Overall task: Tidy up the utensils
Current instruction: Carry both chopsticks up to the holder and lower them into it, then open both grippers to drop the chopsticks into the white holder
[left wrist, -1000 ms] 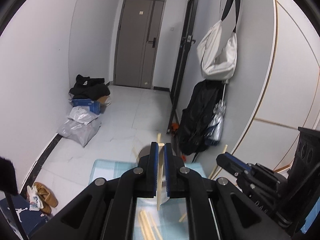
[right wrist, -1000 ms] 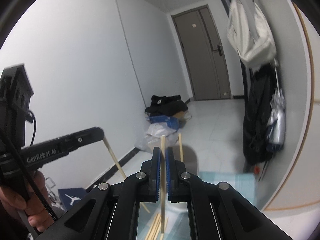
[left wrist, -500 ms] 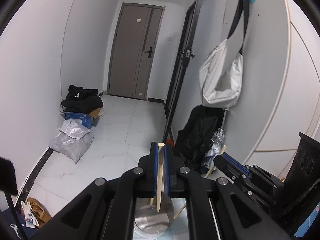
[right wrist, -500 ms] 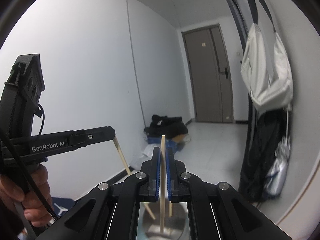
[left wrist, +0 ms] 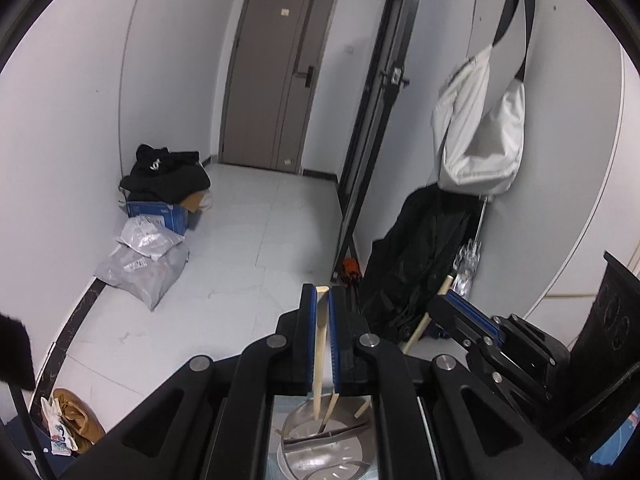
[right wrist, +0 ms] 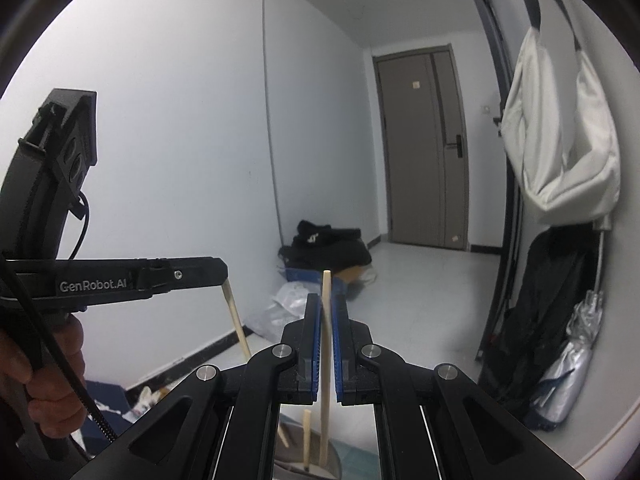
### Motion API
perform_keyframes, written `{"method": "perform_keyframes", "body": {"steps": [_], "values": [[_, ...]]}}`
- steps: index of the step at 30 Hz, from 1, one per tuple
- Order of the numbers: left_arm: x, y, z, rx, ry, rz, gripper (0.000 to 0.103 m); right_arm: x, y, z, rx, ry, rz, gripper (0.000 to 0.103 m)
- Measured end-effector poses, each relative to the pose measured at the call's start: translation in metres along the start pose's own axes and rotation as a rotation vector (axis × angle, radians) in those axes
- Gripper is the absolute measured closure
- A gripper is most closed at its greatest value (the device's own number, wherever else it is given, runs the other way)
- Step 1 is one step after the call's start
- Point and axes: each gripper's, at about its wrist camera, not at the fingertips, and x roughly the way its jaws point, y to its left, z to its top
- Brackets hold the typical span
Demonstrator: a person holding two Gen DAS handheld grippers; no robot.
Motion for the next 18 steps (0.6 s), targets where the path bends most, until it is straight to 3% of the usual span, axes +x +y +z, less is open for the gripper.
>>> {"method": "perform_keyframes", "body": {"steps": [9, 18], "values": [[0.019, 0.001, -0.017, 0.047, 0.051, -0.009, 0.1, 0.013, -0.001, -0.037, -0.018, 0.032, 0.028, 0.098], [0.037, 0.005, -0.039, 0.024, 0.123, 0.012, 0.1, 0.028, 0.0, -0.069, -0.01, 0.143, 0.057, 0.096]]}}
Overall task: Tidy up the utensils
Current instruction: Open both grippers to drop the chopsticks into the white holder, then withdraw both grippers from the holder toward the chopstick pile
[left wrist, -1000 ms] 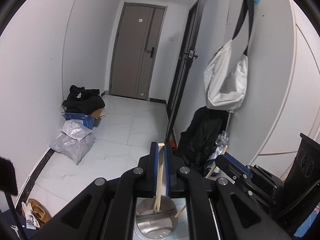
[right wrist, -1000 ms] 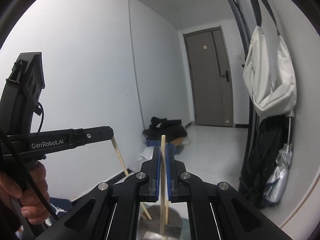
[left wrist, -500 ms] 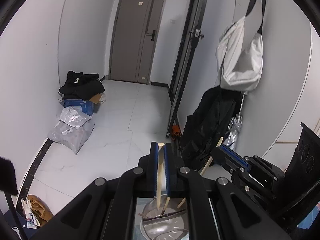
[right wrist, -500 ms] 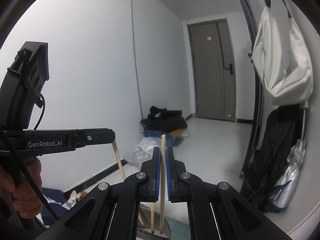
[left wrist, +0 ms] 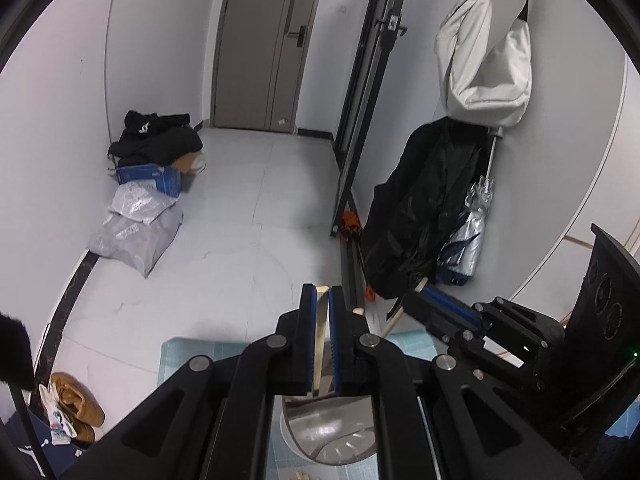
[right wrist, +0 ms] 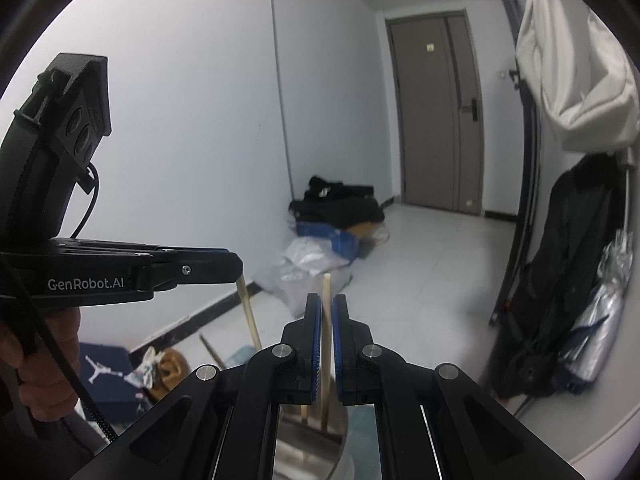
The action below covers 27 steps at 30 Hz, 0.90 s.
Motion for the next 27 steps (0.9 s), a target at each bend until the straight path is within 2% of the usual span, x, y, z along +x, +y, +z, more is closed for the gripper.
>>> {"method": "perform_keyframes", "body": {"steps": [4, 7, 9, 14, 16, 19, 23, 27], "values": [[0.001, 0.002, -0.002, -0.017, 0.036, 0.019, 0.1, 0.008, 0.003, -0.011, -0.004, 0.059, 0.025, 0.096], [-0.006, 0.004, -0.001, -0.023, 0.027, 0.045, 0.098, 0.01, 0.005, -0.015, 0.003, 0.08, 0.036, 0.096], [-0.012, 0.006, -0.002, -0.033, 0.019, 0.058, 0.093, 0.005, 0.006, -0.015, 0.01, 0.08, 0.036, 0.094], [-0.031, 0.01, -0.007, -0.054, -0.034, 0.095, 0.057, -0.013, 0.013, -0.011, 0.01, 0.066, 0.032, 0.083], [-0.042, 0.01, -0.01, -0.064, -0.06, 0.112, 0.049, -0.025, 0.015, -0.009, 0.018, 0.05, 0.027, 0.075], [-0.056, 0.009, -0.014, -0.076, -0.106, 0.145, 0.042, -0.037, 0.018, -0.009, 0.031, 0.031, 0.01, 0.065], [-0.074, 0.008, -0.023, -0.095, -0.169, 0.187, 0.025, -0.055, 0.027, -0.013, 0.045, 0.017, 0.001, 0.062], [-0.085, 0.004, -0.033, -0.103, -0.194, 0.209, 0.023, -0.077, 0.041, -0.022, 0.039, -0.003, -0.009, 0.054]]}}
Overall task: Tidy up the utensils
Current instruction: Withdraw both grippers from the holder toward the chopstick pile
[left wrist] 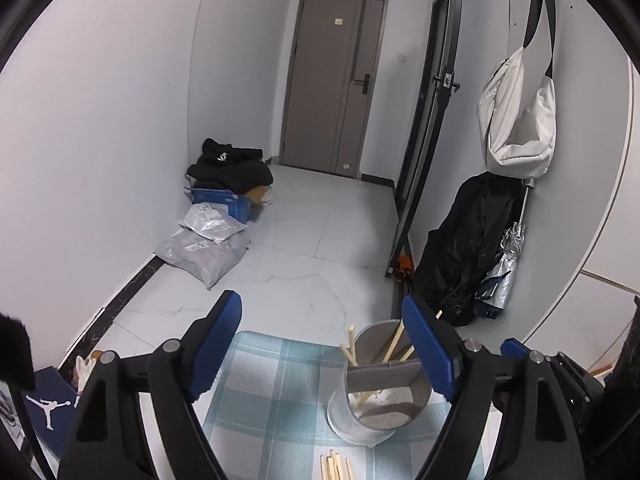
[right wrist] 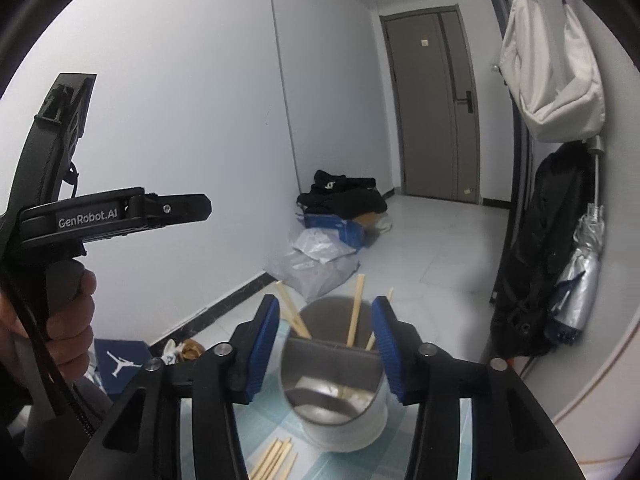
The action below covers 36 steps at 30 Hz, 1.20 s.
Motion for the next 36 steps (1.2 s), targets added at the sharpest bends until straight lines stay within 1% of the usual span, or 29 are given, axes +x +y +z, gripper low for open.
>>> {"method": "perform_keyframes", "body": {"steps": [2, 4, 6, 7, 11, 14, 18, 19, 20, 22, 27, 31, 34, 36], "values": [[-0.006, 0.0, -0.005, -0.005, -0.008, 0.01, 0.022, -0.007, 0.004, -0.003, 0.004, -0.005, 0.002, 0.053], [-0.011, 0.002, -0.01, -0.014, -0.018, 0.025, 0.019, -0.016, 0.011, -0.007, 0.004, -0.011, -0.004, 0.047], [-0.017, 0.003, -0.015, -0.021, -0.036, 0.026, 0.019, -0.023, 0.015, -0.011, 0.002, -0.024, -0.01, 0.044], [-0.021, 0.003, -0.018, -0.018, -0.047, 0.027, 0.019, -0.026, 0.017, -0.013, 0.004, -0.03, -0.014, 0.042], [-0.03, 0.003, -0.03, 0.001, -0.064, 0.035, 0.018, -0.034, 0.023, -0.023, 0.015, -0.036, -0.032, 0.039], [-0.032, 0.005, -0.039, 0.008, -0.07, 0.03, 0.017, -0.04, 0.027, -0.032, 0.028, -0.043, -0.06, 0.032], [-0.034, 0.009, -0.052, -0.004, -0.088, 0.05, 0.017, -0.042, 0.031, -0.044, 0.039, -0.031, -0.082, 0.031], [-0.032, 0.011, -0.056, -0.016, -0.09, 0.076, 0.011, -0.043, 0.032, -0.048, 0.039, -0.023, -0.09, 0.03], [-0.034, 0.012, -0.059, -0.024, -0.092, 0.086, 0.005, -0.043, 0.033, -0.051, 0.04, -0.018, -0.096, 0.03], [-0.033, 0.017, -0.067, -0.046, -0.106, 0.095, 0.005, -0.043, 0.035, -0.057, 0.04, -0.006, -0.104, 0.029], [-0.026, 0.02, -0.083, -0.043, -0.077, 0.092, 0.004, -0.044, 0.039, -0.076, 0.052, 0.018, -0.126, 0.024], [-0.016, 0.021, -0.095, -0.04, -0.039, 0.093, 0.004, -0.037, 0.043, -0.089, 0.042, 0.059, -0.132, 0.024], [-0.009, 0.023, -0.099, -0.012, -0.029, 0.12, 0.004, -0.033, 0.048, -0.097, 0.03, 0.084, -0.137, 0.024], [-0.006, 0.028, -0.102, -0.017, -0.012, 0.117, 0.004, -0.031, 0.049, -0.101, 0.032, 0.096, -0.14, 0.024]]}}
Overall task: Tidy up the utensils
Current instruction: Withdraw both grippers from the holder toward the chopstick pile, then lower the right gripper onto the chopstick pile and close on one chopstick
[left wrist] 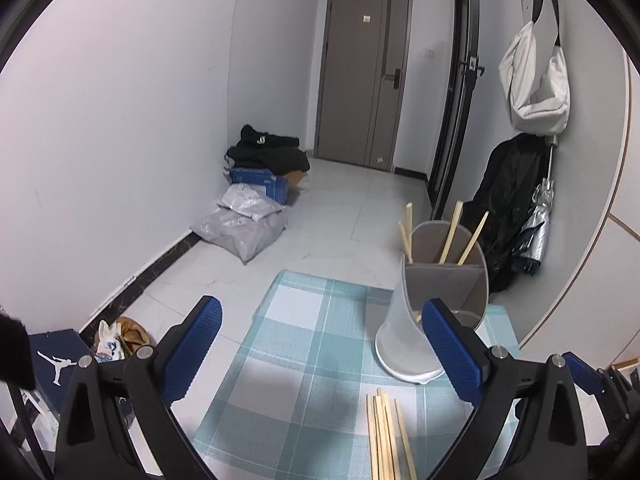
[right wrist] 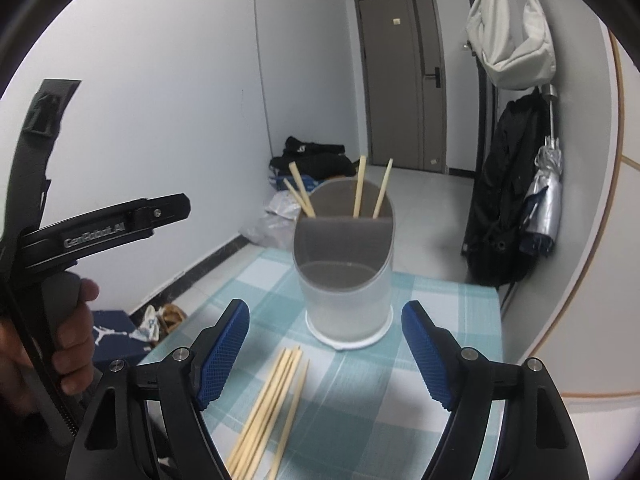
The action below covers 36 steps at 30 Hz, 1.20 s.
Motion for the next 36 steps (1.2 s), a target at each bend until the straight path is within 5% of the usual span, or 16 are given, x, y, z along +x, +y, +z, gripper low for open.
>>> {"method": "perform_keyframes", "body": {"steps": [23, 28, 36], "values": [[0.027, 0.029, -0.019, -0.049, 0.112, -0.021, 0.004, 0.104, 0.002, -0.048, 0.027, 0.381, -0.007, 0.025], [0.029, 0.034, -0.018, -0.049, 0.106, 0.014, 0.004, 0.127, 0.006, -0.057, 0.029, 0.462, -0.024, 0.042], [0.041, 0.048, -0.017, -0.111, 0.159, 0.016, 0.004, 0.145, 0.013, -0.063, 0.018, 0.503, -0.017, 0.053]]}}
